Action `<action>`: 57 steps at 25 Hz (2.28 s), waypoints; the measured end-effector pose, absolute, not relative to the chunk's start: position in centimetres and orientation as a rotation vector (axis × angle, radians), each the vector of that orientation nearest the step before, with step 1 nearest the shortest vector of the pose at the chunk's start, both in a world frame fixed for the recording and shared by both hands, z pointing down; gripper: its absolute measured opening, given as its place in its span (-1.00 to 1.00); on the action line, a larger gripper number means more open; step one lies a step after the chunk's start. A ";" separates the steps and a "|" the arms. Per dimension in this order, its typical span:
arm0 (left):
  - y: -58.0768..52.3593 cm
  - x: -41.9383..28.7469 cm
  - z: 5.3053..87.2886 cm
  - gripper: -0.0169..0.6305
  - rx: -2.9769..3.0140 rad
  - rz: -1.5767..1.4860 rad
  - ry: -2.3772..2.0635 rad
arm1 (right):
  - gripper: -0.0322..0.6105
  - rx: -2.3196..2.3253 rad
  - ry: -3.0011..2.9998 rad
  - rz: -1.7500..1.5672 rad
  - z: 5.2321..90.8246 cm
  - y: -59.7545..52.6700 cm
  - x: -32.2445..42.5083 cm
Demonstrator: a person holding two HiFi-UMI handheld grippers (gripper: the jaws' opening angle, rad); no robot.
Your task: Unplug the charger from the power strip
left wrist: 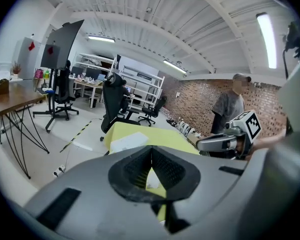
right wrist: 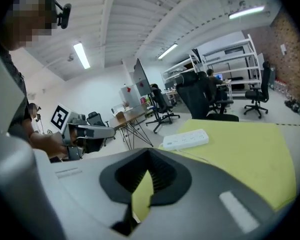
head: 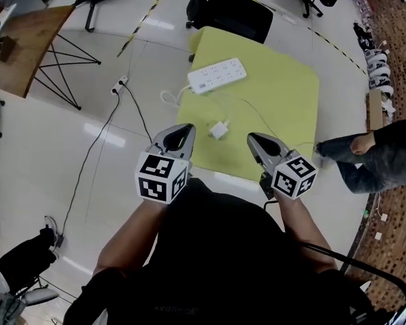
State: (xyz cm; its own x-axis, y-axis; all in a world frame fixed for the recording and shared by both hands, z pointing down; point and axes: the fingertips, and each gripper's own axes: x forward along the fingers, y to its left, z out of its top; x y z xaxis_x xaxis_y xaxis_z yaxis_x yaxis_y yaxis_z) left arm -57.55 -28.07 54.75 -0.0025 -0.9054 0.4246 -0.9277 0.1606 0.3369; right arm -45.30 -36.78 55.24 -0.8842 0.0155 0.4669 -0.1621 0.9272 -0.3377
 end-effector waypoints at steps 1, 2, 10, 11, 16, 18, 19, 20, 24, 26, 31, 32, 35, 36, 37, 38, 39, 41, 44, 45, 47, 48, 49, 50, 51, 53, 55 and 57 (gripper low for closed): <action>-27.8 -56.5 54.2 -0.93 1.725 0.037 -1.907 | -0.89 0.089 -2.632 0.499 54.2 -36.4 -44.3; -27.6 -55.3 53.6 -0.93 1.718 0.022 -1.914 | -0.89 0.076 -2.650 0.486 53.3 -36.0 -43.1; -25.3 -44.5 51.0 -0.93 1.698 -0.020 -1.949 | -0.89 0.066 -2.718 0.462 51.6 -33.8 -32.3; -24.9 -43.4 50.8 -0.93 1.694 -0.024 -1.962 | -0.89 0.064 -2.724 0.462 51.6 -33.6 -31.0; -22.8 -39.2 50.4 -0.93 1.639 -0.014 -2.006 | -0.89 0.020 -2.751 0.449 51.7 -32.8 -27.3; -21.9 -37.9 50.5 -0.93 1.617 0.004 -2.006 | -0.89 -0.006 -2.761 0.455 51.5 -32.4 -26.7; -21.6 -37.5 50.4 -0.93 1.609 0.012 -2.005 | -0.89 -0.016 -2.769 0.454 51.2 -32.3 -26.6; -21.4 -37.2 50.3 -0.92 1.603 0.019 -2.005 | -0.89 -0.023 -2.778 0.453 50.9 -32.4 -26.5; -21.6 -37.0 49.3 -0.93 1.603 0.053 -2.018 | -0.89 -0.035 -2.813 0.467 50.0 -32.6 -27.0; -21.9 -37.0 48.9 -0.93 1.620 0.074 -2.016 | -0.89 -0.026 -2.825 0.473 49.7 -32.7 -27.2; -22.3 -37.3 48.9 -0.93 1.668 0.107 -1.981 | -0.89 0.022 -2.838 0.495 49.2 -32.4 -27.3; -22.2 -37.6 48.9 -0.93 1.677 0.111 -1.975 | -0.89 0.033 -2.840 0.500 49.1 -32.1 -27.4; -21.6 -38.7 48.6 -0.92 1.708 0.126 -1.962 | -0.89 0.072 -2.835 0.521 49.0 -31.0 -28.0; -21.3 -39.1 48.4 -0.93 1.719 0.130 -1.961 | -0.89 0.085 -2.831 0.532 49.1 -30.4 -28.2; -20.9 -39.6 48.2 -0.93 1.730 0.135 -1.960 | -0.89 0.096 -2.826 0.542 49.1 -29.8 -28.6; -20.4 -40.1 48.0 -0.92 1.741 0.141 -1.961 | -0.89 0.106 -2.824 0.547 49.0 -29.1 -29.0; -19.9 -40.6 47.9 -0.93 1.752 0.145 -1.961 | -0.89 0.114 -2.823 0.546 48.9 -28.4 -29.4; -18.9 -41.5 47.6 -0.93 1.771 0.145 -1.960 | -0.89 0.130 -2.826 0.531 48.6 -27.0 -30.3; -17.5 -42.5 47.6 -0.93 1.798 0.131 -1.949 | -0.89 0.156 -2.826 0.514 48.3 -25.3 -31.5; -17.1 -42.8 47.6 -0.93 1.806 0.124 -1.942 | -0.89 0.165 -2.822 0.511 48.3 -24.7 -31.9; -16.4 -43.5 47.7 -0.93 1.819 0.115 -1.929 | -0.89 0.181 -2.812 0.508 48.4 -23.7 -32.6; -16.1 -43.8 47.8 -0.93 1.825 0.112 -1.923 | -0.89 0.189 -2.807 0.509 48.5 -23.2 -33.0; -15.9 -44.0 47.8 -0.93 1.830 0.108 -1.917 | -0.89 0.198 -2.801 0.511 48.6 -22.8 -33.2; -15.7 -44.2 47.8 -0.93 1.836 0.104 -1.911 | -0.89 0.207 -2.796 0.512 48.7 -22.4 -33.4; -15.5 -44.2 47.7 -0.93 1.843 0.100 -1.907 | -0.90 0.216 -2.791 0.512 48.7 -22.0 -33.4; -15.5 -44.4 47.3 -0.93 1.859 0.091 -1.904 | -0.89 0.231 -2.785 0.515 48.6 -21.7 -33.5; -15.6 -44.6 47.1 -0.93 1.872 0.084 -1.902 | -0.90 0.244 -2.781 0.514 48.6 -21.7 -33.5; -15.5 -44.6 47.1 -0.93 1.879 0.080 -1.897 | -0.89 0.252 -2.777 0.508 48.7 -21.7 -33.6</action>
State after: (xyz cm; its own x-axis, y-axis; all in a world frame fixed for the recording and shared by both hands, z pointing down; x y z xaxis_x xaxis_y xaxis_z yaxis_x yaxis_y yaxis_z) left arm -44.62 -15.49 47.10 0.0448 -0.9313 0.3615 -0.9584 0.0621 0.2787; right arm -33.59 -21.66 48.70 -0.9378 -0.1160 0.3273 -0.2244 0.9218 -0.3162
